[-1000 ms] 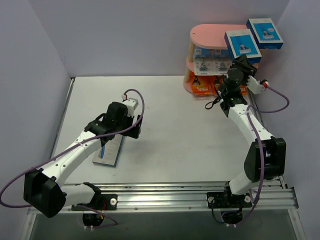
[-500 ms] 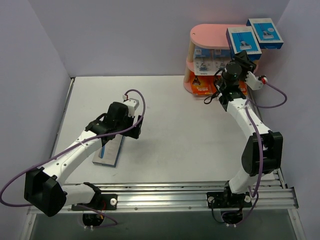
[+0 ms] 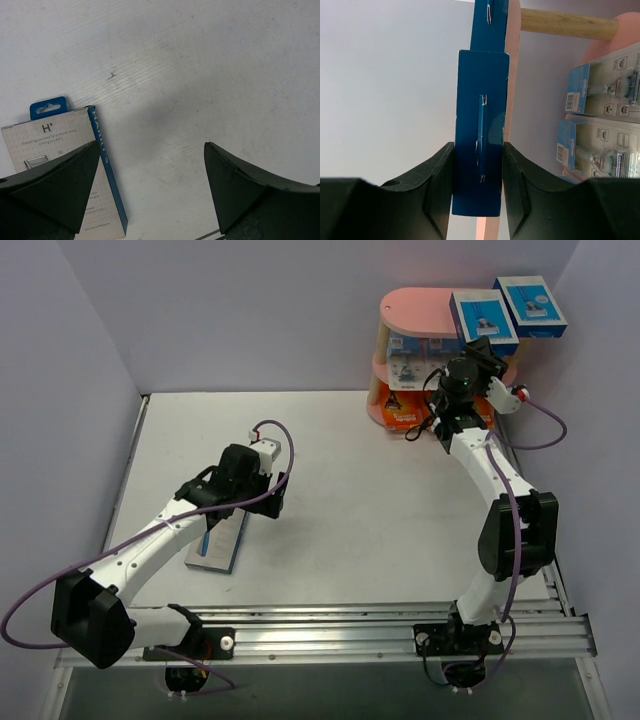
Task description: Place and organize the shaving razors onto the shelf
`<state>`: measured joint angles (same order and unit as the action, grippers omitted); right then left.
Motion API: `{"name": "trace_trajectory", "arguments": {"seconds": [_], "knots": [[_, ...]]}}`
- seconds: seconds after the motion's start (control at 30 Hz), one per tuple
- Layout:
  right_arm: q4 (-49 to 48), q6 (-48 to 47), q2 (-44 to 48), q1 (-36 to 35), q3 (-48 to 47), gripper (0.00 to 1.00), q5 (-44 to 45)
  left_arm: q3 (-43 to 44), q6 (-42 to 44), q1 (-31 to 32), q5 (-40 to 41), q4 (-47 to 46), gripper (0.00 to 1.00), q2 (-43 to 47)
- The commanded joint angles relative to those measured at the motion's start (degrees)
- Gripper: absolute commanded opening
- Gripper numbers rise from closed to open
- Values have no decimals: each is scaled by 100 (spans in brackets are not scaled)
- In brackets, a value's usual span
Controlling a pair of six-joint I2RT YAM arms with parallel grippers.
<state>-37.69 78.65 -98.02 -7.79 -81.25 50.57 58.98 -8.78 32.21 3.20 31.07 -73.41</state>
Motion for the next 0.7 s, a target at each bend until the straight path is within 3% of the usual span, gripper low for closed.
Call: {"name": "trace_trajectory", "arguments": {"seconds": [0.0, 0.67], "knots": [[-247, 150, -24, 67, -347, 20, 261, 237, 34, 31, 14, -101, 94, -24], [-142, -25, -587, 173, -1129, 40, 6, 272, 51, 40, 58, -66, 94, -121]]}}
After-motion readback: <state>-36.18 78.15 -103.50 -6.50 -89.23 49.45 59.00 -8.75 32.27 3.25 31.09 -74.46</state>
